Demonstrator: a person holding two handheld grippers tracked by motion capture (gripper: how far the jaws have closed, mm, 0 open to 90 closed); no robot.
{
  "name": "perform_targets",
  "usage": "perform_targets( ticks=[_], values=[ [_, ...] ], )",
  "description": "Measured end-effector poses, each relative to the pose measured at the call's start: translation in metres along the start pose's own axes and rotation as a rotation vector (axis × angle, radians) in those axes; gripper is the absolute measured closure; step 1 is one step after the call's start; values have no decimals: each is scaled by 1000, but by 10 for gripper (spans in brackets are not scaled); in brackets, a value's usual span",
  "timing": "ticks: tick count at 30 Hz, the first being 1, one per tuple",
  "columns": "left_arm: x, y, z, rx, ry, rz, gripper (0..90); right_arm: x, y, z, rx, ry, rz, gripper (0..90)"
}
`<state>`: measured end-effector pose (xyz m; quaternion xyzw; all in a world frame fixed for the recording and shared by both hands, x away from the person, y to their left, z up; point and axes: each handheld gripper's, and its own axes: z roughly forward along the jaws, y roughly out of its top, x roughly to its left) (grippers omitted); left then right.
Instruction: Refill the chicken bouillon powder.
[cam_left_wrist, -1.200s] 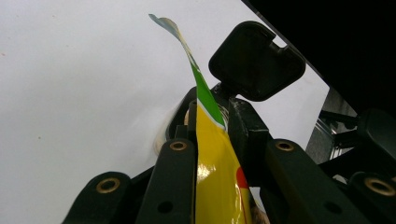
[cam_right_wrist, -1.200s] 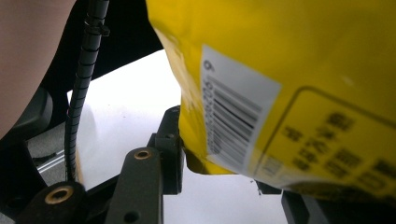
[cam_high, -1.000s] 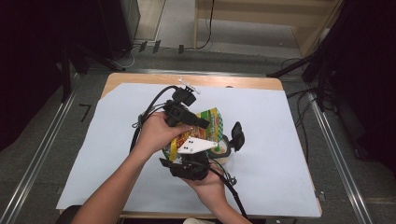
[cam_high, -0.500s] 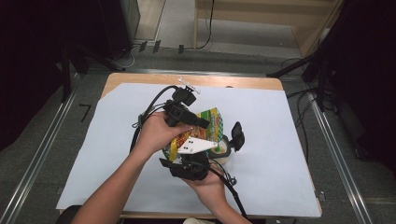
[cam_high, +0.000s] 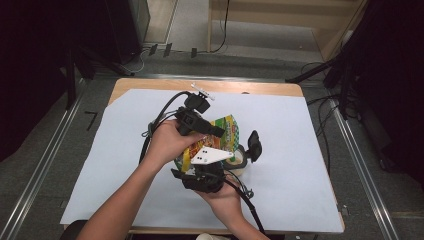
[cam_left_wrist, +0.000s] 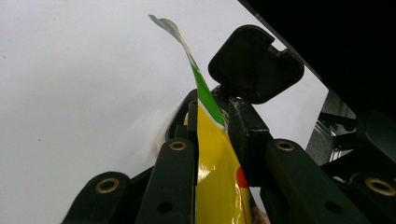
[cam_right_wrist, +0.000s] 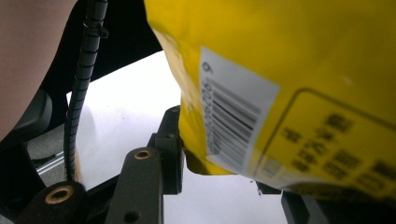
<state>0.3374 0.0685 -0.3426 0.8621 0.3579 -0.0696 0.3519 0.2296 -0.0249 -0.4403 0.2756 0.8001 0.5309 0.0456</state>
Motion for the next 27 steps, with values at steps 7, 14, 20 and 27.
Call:
perform_targets(
  ticks=[7,14,20,27],
  values=[
    [-1,1,-1,1,-1,0,793,0,1,-1,-3,1,6,624],
    [-1,2,1,9,5,0,793,-1,1,0,-7,10,21,625],
    [-2,3,1,15,9,1,791,-1,1,-1,-10,12,25,626],
    [-1,4,2,18,4,-5,790,-2,1,-2,-9,13,29,625]
  ],
)
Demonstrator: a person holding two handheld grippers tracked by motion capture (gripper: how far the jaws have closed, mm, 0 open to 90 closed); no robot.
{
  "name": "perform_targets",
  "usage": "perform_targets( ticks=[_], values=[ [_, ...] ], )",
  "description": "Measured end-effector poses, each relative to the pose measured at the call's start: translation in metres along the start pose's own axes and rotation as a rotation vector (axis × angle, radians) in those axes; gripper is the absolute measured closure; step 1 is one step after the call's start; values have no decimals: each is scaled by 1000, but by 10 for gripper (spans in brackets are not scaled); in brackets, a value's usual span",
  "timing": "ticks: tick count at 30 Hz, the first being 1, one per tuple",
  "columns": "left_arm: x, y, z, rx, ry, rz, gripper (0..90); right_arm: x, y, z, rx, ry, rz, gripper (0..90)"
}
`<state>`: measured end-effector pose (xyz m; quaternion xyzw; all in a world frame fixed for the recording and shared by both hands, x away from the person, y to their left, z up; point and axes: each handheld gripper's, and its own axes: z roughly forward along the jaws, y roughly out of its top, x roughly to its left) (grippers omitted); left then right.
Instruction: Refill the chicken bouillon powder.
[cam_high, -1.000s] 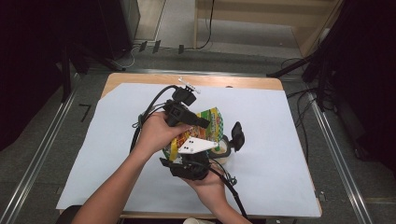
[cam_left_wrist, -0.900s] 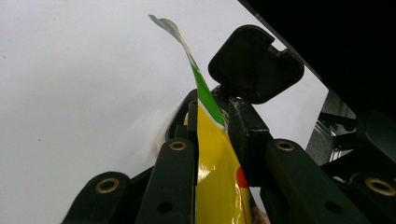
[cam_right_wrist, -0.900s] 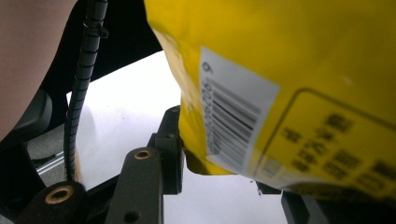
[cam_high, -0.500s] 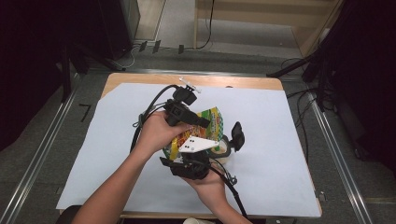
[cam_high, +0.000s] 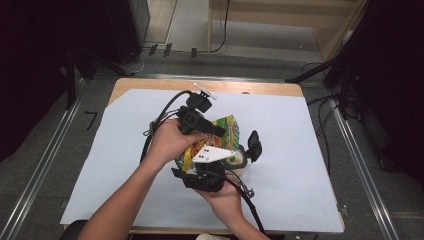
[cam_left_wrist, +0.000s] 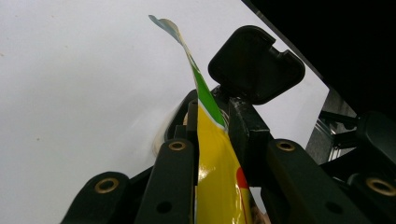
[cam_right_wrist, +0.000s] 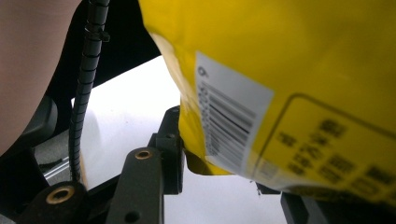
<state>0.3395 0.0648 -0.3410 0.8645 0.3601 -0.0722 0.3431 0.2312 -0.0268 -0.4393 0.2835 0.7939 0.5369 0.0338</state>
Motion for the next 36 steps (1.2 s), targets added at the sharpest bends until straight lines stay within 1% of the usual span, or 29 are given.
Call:
perform_targets(
  ticks=[15,17,24,36],
  values=[
    [1,0,0,5,-1,0,790,0,1,0,3,-1,3,625],
    [2,1,0,6,-5,-9,790,0,1,0,5,0,5,625],
    [4,2,1,15,-8,-19,789,0,2,0,10,3,12,624],
    [3,4,2,20,-6,-12,789,-1,3,0,10,2,14,624]
  ],
)
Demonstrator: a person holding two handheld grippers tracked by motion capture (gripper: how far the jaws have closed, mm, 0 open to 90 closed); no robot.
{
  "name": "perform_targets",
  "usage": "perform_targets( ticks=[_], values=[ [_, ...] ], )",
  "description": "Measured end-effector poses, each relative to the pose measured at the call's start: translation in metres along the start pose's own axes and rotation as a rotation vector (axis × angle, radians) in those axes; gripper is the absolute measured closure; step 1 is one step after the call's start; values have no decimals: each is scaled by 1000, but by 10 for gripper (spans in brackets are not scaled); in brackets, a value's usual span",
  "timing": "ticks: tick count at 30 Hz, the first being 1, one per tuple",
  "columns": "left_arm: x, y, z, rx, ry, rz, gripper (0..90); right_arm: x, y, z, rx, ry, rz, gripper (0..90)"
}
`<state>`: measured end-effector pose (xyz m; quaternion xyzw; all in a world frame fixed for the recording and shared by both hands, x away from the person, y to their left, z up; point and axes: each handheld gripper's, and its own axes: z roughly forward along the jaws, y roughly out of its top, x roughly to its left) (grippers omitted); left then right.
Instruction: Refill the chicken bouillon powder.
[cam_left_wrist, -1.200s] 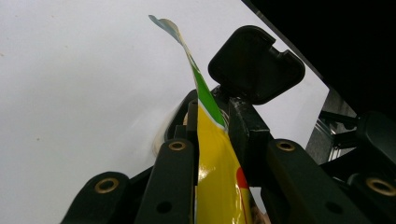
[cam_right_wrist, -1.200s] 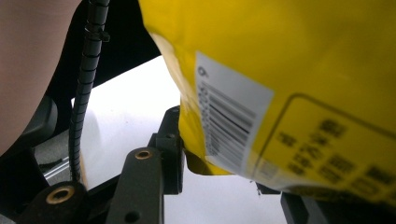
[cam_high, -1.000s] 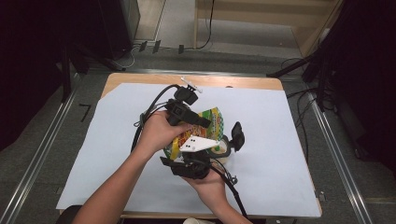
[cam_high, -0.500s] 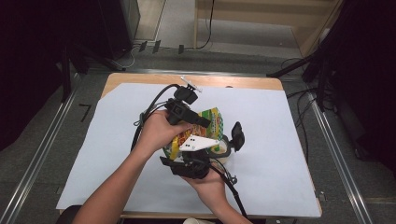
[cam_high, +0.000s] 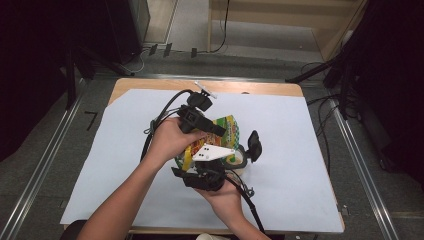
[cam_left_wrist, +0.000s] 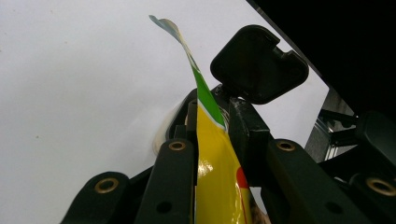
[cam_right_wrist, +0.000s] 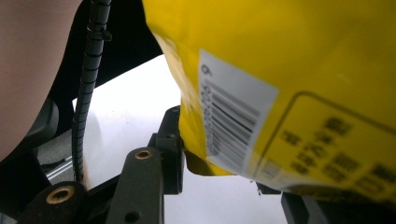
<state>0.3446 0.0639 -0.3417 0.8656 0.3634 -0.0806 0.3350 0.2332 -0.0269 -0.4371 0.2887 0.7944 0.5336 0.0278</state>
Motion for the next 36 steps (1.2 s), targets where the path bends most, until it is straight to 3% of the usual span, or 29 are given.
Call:
perform_targets(
  ticks=[26,36],
  values=[
    [-1,4,2,24,-1,6,791,0,1,0,-5,-9,-4,622],
    [0,1,1,8,-4,6,791,0,0,0,7,-15,-17,623]
  ],
)
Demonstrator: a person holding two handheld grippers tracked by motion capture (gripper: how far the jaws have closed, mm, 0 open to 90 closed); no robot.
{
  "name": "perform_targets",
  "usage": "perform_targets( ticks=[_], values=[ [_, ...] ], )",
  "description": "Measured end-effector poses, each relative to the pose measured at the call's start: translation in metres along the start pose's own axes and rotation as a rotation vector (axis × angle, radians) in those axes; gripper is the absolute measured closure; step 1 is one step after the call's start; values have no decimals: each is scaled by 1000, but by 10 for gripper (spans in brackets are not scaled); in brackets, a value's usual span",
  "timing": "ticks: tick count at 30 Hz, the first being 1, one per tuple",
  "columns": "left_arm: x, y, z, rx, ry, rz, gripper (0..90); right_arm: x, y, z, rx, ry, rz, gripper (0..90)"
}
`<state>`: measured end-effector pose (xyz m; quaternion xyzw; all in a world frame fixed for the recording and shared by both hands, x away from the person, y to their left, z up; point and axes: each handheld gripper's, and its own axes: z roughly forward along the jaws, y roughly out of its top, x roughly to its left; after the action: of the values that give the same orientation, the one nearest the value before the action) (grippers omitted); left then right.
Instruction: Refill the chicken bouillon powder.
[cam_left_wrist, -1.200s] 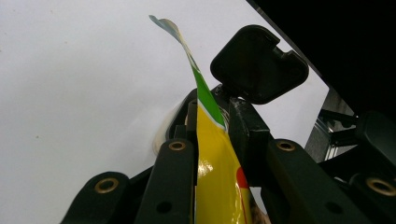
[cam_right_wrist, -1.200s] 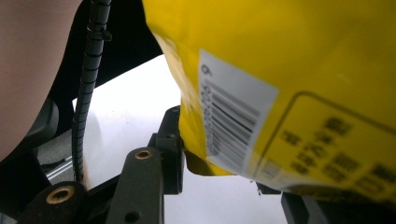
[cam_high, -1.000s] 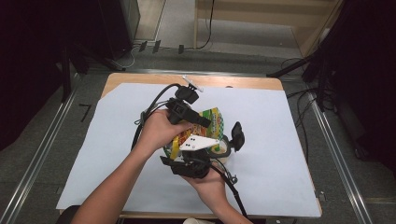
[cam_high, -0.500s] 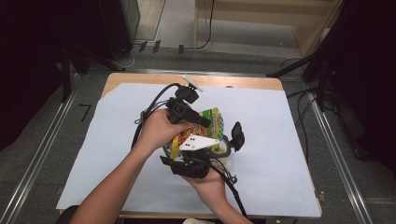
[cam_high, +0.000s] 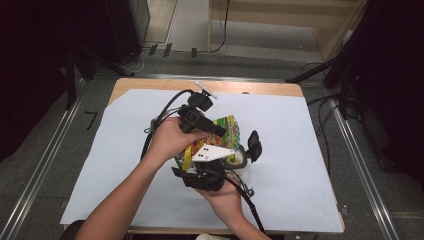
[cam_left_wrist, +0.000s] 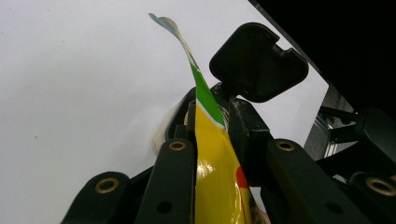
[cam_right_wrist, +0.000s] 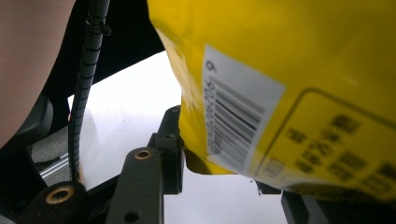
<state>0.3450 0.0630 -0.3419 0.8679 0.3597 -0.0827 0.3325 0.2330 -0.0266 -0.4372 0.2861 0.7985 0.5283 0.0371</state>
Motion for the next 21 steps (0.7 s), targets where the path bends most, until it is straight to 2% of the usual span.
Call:
perform_targets(
  ticks=[21],
  values=[
    [-1,0,0,-9,1,8,792,0,-1,0,-7,-5,-3,623]
  ],
)
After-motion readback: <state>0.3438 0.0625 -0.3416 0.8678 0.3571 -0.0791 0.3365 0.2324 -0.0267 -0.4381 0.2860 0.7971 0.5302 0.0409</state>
